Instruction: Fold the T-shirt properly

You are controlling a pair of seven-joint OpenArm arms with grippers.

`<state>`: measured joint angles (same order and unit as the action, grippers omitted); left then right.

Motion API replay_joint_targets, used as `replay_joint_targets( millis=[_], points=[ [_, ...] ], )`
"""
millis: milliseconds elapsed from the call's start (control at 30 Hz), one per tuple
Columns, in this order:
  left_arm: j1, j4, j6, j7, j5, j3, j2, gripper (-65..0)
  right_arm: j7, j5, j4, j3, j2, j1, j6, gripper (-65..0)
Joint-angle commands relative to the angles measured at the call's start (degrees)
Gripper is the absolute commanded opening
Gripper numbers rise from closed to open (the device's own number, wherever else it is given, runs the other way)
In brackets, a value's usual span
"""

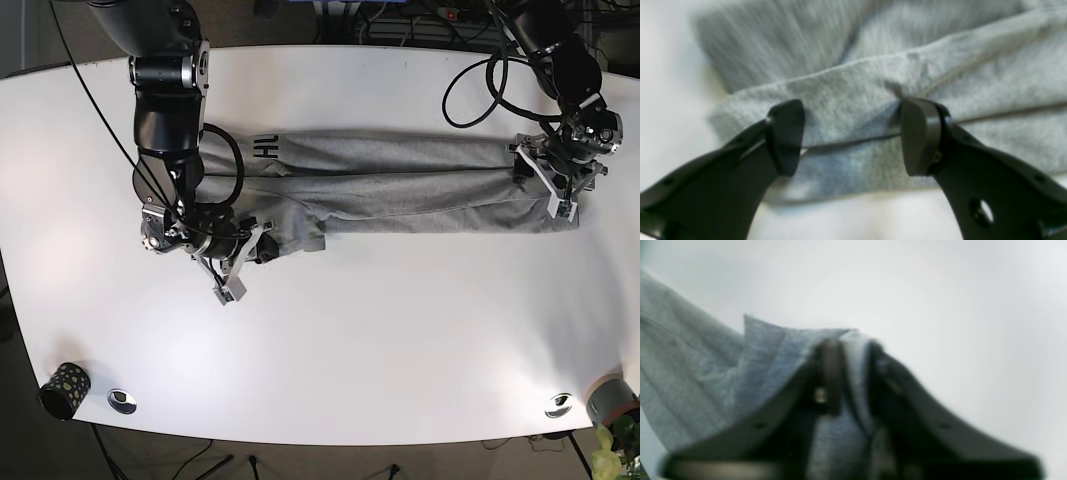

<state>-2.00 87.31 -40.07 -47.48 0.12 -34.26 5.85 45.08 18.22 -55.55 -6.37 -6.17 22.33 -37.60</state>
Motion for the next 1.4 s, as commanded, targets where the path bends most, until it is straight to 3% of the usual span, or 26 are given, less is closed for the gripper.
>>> replay_joint_targets(
  millis=[0, 167, 467, 567, 767, 1167, 1200, 1367],
  points=[
    [0.73, -0.85, 0.07, 1.9, 0.28, 0.19, 1.49, -24.2, -0.11, 0.2, -1.2, -0.18, -0.2, 1.28, -0.51, -65.0],
    [0.73, -3.57, 0.07, 3.84, 0.28, 0.19, 1.76, -24.2, 1.21, 0.82, -9.46, -0.27, -0.29, -1.01, -0.51, -65.0],
    [0.37, -4.01, 0.07, 3.84, 0.28, -0.07, 1.85, -24.2, 11.32, 0.29, -36.45, -0.44, -0.55, -10.94, -0.51, -65.0],
    [0.29, -4.1, 0.07, 3.84, 0.28, -0.07, 1.85, -24.2, 11.58, 0.82, -42.16, -0.44, -1.96, -14.63, -0.51, -65.0],
    [0.29, -4.19, 0.07, 3.84, 0.28, -0.07, 1.85, -24.2, 11.67, 0.9, -48.41, -4.49, -2.31, -21.58, -0.51, -65.0],
    [0.29, -4.19, 0.07, 3.84, 0.28, 0.11, 1.93, -24.2, 11.67, 0.29, -48.41, -13.36, -2.31, -26.94, -0.86, -64.7],
    [0.29, -4.19, 0.07, 3.84, 0.28, 0.11, 1.93, -24.2, 11.67, 0.29, -48.32, -13.72, -2.31, -27.21, -0.86, -61.8],
    [0.29, -4.19, 0.07, 3.84, 0.28, 0.11, 1.93, -24.2, 11.58, 0.9, -46.91, -16.71, -2.05, -28.0, -0.94, -27.6]
  ],
)
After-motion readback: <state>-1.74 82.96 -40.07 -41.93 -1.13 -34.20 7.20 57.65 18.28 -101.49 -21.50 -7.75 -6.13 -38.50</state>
